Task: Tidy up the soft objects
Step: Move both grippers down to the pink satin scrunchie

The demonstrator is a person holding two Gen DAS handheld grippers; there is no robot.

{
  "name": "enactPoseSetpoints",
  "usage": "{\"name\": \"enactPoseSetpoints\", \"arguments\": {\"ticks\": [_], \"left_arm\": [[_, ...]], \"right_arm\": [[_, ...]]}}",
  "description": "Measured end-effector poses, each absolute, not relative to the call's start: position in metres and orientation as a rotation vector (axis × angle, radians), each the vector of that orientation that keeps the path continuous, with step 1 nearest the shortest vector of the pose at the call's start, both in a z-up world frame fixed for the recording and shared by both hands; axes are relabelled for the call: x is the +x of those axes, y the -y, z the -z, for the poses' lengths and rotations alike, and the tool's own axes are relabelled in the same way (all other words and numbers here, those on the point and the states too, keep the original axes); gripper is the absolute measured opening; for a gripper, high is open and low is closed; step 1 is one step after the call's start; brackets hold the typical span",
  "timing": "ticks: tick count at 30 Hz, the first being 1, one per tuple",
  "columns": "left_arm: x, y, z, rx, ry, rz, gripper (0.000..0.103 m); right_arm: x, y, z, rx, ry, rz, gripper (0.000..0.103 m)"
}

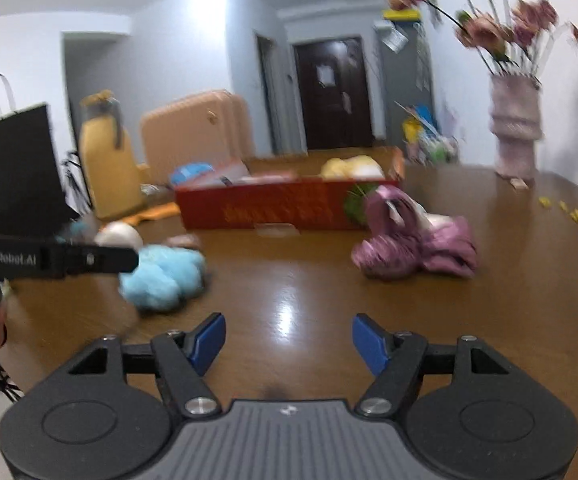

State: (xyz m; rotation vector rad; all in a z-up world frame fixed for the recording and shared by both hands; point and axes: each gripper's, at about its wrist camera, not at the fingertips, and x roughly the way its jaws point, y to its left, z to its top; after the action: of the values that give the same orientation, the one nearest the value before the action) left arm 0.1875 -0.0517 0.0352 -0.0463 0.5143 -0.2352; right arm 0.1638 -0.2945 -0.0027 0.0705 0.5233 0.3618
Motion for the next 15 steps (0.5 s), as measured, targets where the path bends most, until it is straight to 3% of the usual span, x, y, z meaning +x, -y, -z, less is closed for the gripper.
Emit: {"name": "enactPoseSetpoints", "arguments": {"ticks": [6, 9, 12, 14, 15], "left_arm": [[0.211, 0.086, -0.046, -0.085, -0.483, 0.332, 0.085], [0.238, 0.12, -0.049, -0.101, -0.41, 0.336, 0.093], [0.277, 0.158, -0.044, -0.093, -0.423, 0.408, 0.092], [0.301, 0.176, -0.033, -0.095, -0.471, 0.404, 0.087], [0.311, 0.183, -0.025, -0.095, -0.497, 0.396, 0.077]], "right_arm": [[0.171, 0.33, -0.012, 0.107, -0.449, -0.25, 0.069], [0.205, 0.356, -0.011, 0.17, -0.48, -0.177, 0.069], [0.246, 0.379, -0.007, 0.214, -0.506, -0.103, 0.065], [0.269, 0.387, -0.006, 0.232, -0.513, -0.09, 0.064], [0.28, 0.39, -0.004, 0.239, -0.523, -0.096, 0.064]]}}
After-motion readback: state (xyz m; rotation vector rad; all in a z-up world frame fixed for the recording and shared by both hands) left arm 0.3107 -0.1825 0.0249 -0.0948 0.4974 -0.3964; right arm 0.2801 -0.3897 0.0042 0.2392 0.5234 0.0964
